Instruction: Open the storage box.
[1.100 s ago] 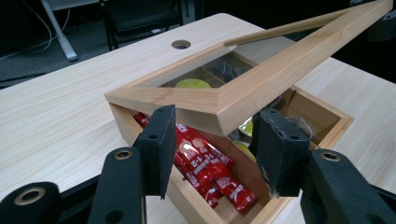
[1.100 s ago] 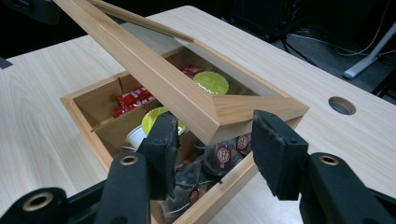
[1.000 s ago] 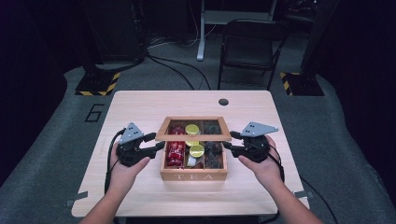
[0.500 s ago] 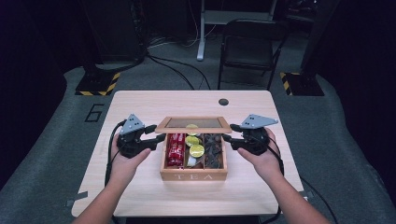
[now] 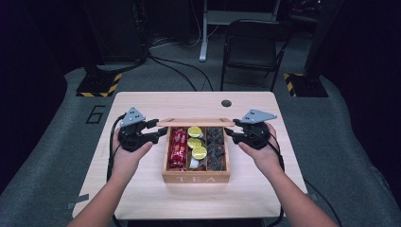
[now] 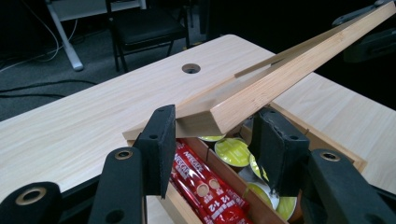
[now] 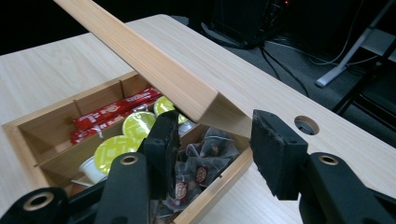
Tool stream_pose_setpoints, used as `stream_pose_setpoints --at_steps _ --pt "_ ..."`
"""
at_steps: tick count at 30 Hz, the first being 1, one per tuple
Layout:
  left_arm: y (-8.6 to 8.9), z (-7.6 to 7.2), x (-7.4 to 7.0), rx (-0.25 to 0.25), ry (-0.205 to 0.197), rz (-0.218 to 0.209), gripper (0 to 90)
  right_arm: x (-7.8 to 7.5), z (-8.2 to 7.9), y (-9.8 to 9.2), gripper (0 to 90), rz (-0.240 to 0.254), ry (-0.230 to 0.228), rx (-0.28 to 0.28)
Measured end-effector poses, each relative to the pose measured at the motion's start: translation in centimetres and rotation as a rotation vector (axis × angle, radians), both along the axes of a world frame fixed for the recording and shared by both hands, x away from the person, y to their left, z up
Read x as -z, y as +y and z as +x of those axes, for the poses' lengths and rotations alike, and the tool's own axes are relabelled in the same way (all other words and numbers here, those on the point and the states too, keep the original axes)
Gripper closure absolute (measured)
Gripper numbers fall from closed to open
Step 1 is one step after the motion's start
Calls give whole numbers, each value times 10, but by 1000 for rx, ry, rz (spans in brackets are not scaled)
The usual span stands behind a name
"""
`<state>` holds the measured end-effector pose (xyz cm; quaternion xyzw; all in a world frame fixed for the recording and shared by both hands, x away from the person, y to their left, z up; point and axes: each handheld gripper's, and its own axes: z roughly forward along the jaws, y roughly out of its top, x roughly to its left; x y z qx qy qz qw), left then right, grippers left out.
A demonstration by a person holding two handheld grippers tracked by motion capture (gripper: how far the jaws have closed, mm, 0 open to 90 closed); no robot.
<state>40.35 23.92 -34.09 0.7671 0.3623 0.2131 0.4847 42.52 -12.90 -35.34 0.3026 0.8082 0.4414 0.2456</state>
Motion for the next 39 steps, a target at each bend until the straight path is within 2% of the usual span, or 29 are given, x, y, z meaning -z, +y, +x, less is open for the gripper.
stream_pose_setpoints --at_steps 6,11,16,20,22,27,36,39 --pt "0 5 -4 -6 -6 -7 507 -1 9 6 533 -19 -12 14" --pt "0 8 -6 -6 -17 -5 517 -5 15 7 597 -20 -44 24" --pt "2 12 -5 -7 -18 -4 546 -6 18 7 599 -22 -42 18" --pt "1 18 0 -9 -12 -7 527 -8 20 7 600 -23 -34 20" --pt "-1 21 3 -15 -12 -3 493 -9 20 7 601 -19 -30 25" --pt "-3 26 8 -36 -8 2 490 -11 24 7 601 -6 -25 29" --pt "-10 35 12 -70 -13 28 492 -12 26 7 599 -12 -25 25" --pt "-9 37 11 -78 -16 24 564 -12 26 7 598 -12 -25 21"
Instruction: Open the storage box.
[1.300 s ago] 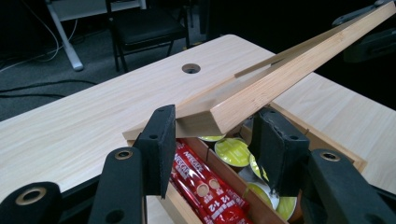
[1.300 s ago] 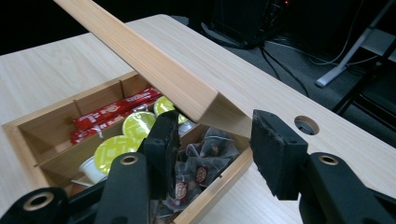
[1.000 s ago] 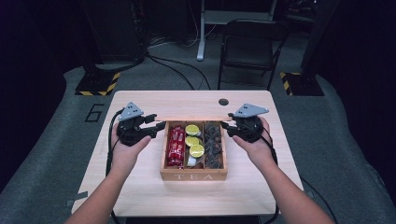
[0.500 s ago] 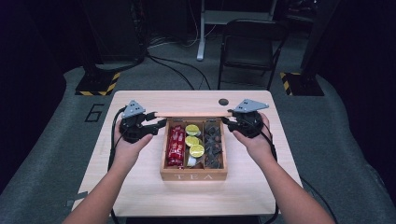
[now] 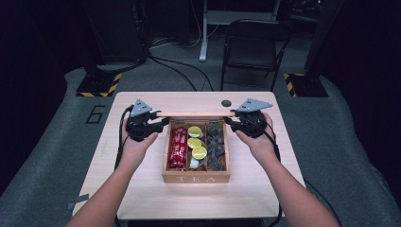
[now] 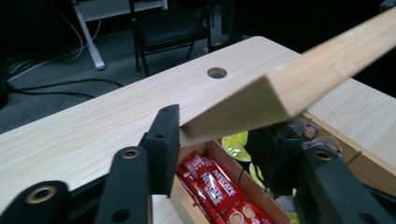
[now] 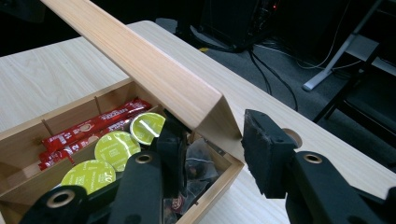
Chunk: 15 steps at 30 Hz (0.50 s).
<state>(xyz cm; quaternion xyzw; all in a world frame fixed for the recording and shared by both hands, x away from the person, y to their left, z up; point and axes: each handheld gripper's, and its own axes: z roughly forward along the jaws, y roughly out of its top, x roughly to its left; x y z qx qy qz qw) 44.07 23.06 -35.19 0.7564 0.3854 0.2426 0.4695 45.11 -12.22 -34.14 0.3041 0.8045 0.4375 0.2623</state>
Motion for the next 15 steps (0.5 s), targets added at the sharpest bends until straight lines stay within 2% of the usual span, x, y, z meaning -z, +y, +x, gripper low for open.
stream_pose_setpoints --at_steps 6,15 --pt "0 2 -2 4 -7 17 573 0 2 0 594 14 5 1" --pt "1 9 -5 3 5 -3 575 4 7 0 577 13 1 16"
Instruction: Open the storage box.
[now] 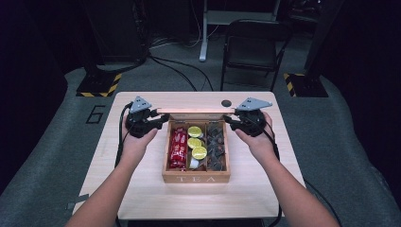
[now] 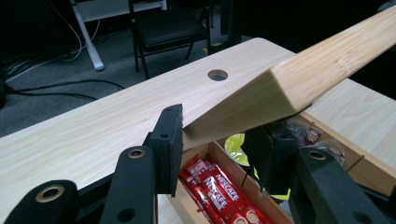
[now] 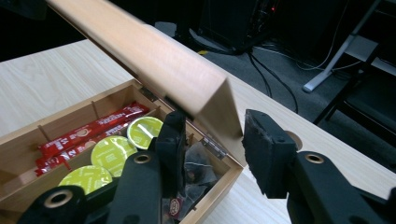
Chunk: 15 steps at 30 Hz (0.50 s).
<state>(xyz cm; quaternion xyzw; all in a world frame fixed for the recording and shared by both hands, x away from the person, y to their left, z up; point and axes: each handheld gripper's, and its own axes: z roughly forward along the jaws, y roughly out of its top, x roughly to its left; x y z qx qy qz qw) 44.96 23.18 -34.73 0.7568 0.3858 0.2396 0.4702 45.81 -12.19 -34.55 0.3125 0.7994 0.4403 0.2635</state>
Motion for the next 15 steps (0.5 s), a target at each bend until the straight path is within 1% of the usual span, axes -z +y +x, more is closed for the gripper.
stream_pose_setpoints --at_steps 3,8,9,10,14,15 --pt "0 4 -2 -6 8 -6 577 2 3 1 572 -5 0 7" --pt "0 9 -5 -13 12 -13 584 5 9 2 554 1 -4 29" --pt "0 10 -6 -12 16 -11 585 8 12 4 550 8 1 37" --pt "0 11 -7 -10 19 -9 585 9 13 4 549 3 0 37" --pt "0 14 -9 -13 20 -9 587 12 17 4 550 5 10 47" --pt "0 15 -9 -13 20 -9 588 13 19 4 550 12 17 50"
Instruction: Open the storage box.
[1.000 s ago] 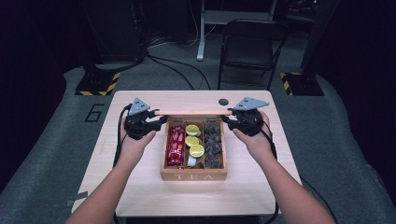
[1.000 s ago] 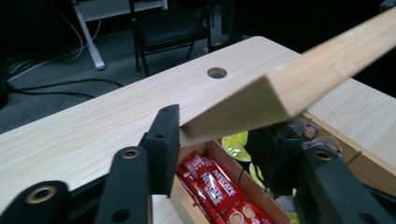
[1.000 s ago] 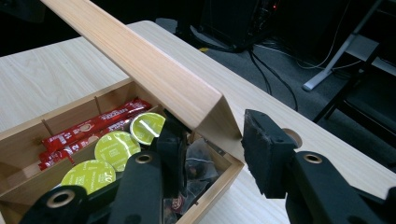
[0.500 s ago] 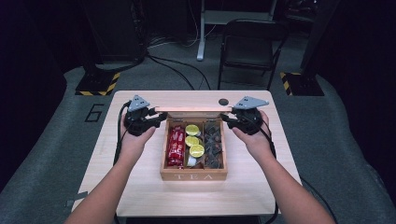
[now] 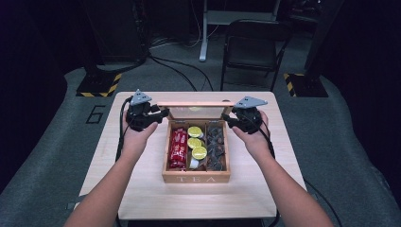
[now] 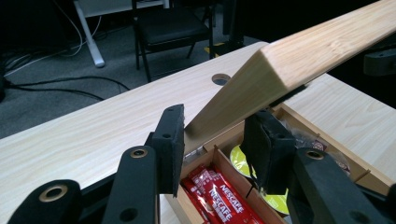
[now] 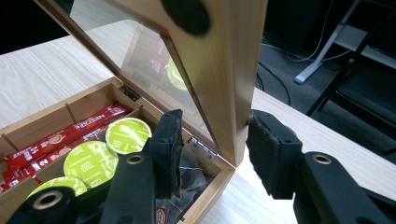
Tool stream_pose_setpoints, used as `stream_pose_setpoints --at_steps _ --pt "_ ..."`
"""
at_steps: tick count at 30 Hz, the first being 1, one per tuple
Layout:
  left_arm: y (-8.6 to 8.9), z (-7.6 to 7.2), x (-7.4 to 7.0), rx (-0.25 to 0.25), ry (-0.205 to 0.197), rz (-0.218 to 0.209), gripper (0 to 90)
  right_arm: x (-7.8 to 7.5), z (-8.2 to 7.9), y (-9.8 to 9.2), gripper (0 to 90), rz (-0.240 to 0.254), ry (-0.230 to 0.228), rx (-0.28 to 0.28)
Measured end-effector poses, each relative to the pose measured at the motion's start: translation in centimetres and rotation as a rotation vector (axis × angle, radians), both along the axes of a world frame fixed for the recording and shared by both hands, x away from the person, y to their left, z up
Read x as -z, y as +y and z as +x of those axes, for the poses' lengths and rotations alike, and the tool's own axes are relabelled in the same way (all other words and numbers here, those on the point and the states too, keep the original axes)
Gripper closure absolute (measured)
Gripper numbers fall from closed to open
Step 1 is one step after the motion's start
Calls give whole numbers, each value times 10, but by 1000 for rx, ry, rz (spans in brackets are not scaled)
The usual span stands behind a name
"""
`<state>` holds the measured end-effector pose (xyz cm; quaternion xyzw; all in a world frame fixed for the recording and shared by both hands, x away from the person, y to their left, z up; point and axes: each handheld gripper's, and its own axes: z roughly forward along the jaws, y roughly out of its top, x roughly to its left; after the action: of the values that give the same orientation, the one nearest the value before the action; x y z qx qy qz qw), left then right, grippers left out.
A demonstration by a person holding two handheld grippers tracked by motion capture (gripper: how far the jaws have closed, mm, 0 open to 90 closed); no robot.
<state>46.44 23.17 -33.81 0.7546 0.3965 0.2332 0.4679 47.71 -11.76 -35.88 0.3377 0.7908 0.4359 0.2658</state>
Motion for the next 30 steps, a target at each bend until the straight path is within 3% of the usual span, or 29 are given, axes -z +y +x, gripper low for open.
stream_pose_setpoints --at_steps 11,21,25,30 --pt "2 6 -1 -4 6 -30 590 9 17 2 553 16 31 6" --pt "0 12 -5 -15 9 -21 596 10 24 5 614 14 25 36" --pt "1 13 -4 -19 5 -39 595 10 27 3 619 41 43 45" --pt "1 17 0 -18 14 -62 574 10 28 4 621 40 40 52"
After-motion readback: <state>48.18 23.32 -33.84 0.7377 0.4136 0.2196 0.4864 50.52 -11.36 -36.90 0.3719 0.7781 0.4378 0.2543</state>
